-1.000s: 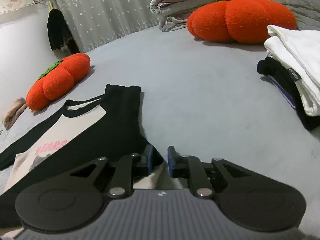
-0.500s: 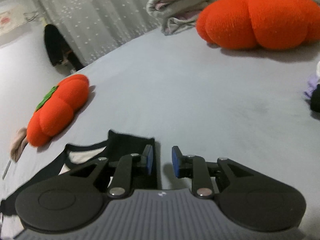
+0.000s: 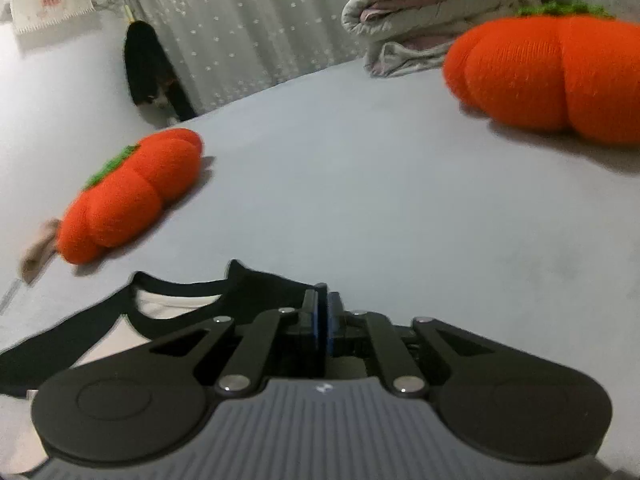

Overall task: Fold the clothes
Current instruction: 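Press the folded black sleeve flat with both grippers along the shirt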

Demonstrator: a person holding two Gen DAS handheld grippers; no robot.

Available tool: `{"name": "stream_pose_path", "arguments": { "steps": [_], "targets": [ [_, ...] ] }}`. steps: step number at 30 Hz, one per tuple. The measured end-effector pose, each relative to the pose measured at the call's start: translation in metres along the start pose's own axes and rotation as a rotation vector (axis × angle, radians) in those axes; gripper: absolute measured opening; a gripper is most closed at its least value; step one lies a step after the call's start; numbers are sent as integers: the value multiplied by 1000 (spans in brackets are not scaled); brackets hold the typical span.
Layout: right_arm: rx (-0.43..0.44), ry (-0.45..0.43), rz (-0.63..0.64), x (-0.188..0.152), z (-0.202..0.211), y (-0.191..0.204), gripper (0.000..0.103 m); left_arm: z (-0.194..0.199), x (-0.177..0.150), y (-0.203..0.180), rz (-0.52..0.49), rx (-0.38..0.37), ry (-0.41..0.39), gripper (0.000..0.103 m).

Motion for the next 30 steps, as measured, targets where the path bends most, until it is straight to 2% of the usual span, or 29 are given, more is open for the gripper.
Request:
{"name": "stream_pose_path", "arguments": {
  "steps": [1,2,3,7,8,9,11,16,18,20,22,23,24,25,29,30],
  "targets": [
    [-2,-3,-18,-1,2,-3,36,0,0,-1,-2,0,0,6],
    [-3,-7,-33,-1,3,-7,52,0,0,-1,-5,-1,0,6],
    [-3,-10,-44,-1,3,-9,52,0,0,-2,-7,-2,0,6],
    [52,4,-87,-3,-2,-15,51,-1,1,-4,-15,-4,-1,6],
    [69,8,-92,-3,-4,-15,36,-1,1,-5,-17,-3,-2,6],
    [82,22,-93,-3,-6,-15,7,-1,2,-5,-20,-2,-3,6],
    [56,51,-24,-2,-10,-8,8,0,2,-6,-23,0,-6,6],
    [-2,50,141,6,-10,5,7,-2,2,-8,-61,31,-18,6],
    [-44,98,210,-3,-23,6,7,-3,1,-10,-80,48,-22,6],
    [-59,90,248,-8,-25,7,6,-4,2,-11,-101,68,-31,6],
    [-70,79,221,-5,-24,6,12,-4,3,-13,-120,82,-43,6],
    [-78,74,214,-4,-22,5,21,-3,4,-13,-126,84,-48,6],
    [-91,69,216,-3,-18,7,37,-3,4,-13,-131,86,-52,6],
    [-99,58,214,-2,-12,8,41,-2,5,-13,-137,89,-56,6],
    [-54,-18,167,-3,31,10,40,1,5,-16,-155,75,-67,6],
    [-47,-3,179,-6,39,13,30,2,4,-17,-165,68,-71,6]
  ]
}}
Point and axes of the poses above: each gripper's, at about its wrist camera, not at the fingertips, and z roughly against the way its jaws point, y to its left, x to its top, the point moved 1 cm from there along -z, roughly the way its jaws point, and after that the axes turned 15 degrees about x, right-handed, at the moved point
